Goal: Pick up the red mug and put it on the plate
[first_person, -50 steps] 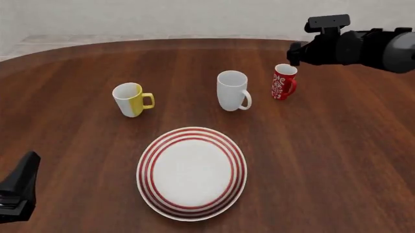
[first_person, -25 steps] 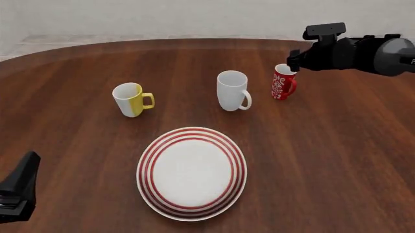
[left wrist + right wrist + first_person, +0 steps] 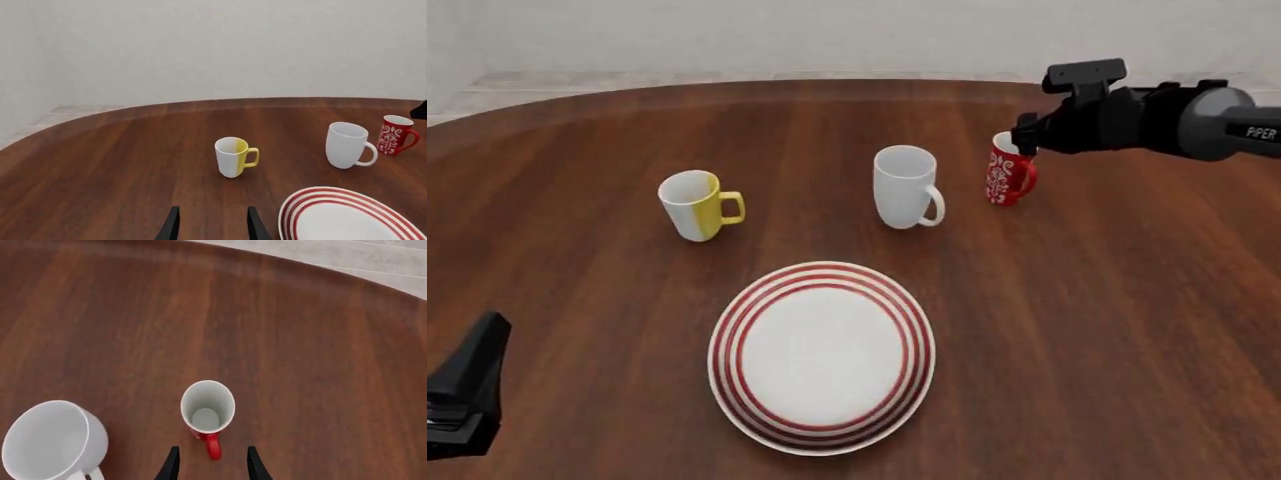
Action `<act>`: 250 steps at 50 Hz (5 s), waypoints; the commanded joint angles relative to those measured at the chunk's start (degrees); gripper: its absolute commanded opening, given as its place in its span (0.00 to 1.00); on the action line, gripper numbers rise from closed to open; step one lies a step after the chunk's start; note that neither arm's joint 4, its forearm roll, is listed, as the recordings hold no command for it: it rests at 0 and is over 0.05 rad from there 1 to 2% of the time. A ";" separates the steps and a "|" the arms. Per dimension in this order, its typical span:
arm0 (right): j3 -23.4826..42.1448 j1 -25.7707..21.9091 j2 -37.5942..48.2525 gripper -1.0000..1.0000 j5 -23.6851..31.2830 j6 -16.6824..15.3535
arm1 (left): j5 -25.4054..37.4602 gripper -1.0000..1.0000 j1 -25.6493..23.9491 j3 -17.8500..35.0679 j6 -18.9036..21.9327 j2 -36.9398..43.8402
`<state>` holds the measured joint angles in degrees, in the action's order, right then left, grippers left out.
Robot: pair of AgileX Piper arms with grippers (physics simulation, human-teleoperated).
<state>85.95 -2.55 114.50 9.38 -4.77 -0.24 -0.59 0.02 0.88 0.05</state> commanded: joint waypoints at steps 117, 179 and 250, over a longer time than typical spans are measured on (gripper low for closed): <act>4.12 0.30 11.91 0.00 -0.77 -0.93 | -0.38 1.00 0.31 -0.02 -1.01 -0.04; -25.39 -9.81 -31.29 0.00 -0.52 -10.68 | 0.00 1.00 0.06 0.45 -0.91 0.00; -37.85 -33.36 -51.20 0.00 5.92 -10.50 | 0.46 1.00 -0.02 1.10 -0.57 -0.03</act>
<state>47.86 -33.20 63.78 14.79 -16.77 0.13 -0.59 1.02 0.28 0.03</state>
